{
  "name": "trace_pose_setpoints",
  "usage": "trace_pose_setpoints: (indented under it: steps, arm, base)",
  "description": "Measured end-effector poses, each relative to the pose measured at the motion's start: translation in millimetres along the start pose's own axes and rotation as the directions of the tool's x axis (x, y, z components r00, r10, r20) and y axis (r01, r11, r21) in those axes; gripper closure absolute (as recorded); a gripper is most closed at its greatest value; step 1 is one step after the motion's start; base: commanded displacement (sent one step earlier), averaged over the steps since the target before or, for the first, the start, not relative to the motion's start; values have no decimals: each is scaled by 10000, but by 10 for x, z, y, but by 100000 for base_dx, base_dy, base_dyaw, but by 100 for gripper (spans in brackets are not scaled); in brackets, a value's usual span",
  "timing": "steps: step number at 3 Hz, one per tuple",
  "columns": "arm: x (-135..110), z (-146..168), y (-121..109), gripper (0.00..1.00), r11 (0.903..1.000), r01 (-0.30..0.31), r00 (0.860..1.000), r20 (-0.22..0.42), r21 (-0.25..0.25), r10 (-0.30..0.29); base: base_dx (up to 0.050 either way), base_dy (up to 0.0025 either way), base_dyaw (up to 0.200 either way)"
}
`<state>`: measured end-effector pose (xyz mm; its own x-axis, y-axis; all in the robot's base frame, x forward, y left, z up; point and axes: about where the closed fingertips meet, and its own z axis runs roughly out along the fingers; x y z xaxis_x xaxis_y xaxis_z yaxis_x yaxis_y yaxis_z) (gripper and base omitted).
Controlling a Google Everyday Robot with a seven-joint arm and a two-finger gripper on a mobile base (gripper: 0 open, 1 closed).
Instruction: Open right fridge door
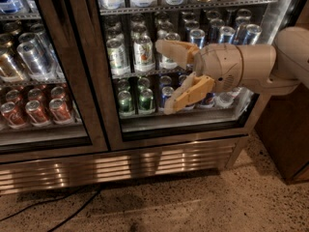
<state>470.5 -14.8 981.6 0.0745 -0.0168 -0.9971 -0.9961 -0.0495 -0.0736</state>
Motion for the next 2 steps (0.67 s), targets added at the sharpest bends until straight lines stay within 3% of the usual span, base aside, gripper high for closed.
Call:
trace_pose_setpoints:
  steps: [1,2]
  arm:
    - [-186,51,-23,0,9981,-296,9793,2018,549,179]
    - [-280,94,-12,0,9984,-292,9740,2259,492,174]
  base:
    - [0,0,0]
    - [0,0,0]
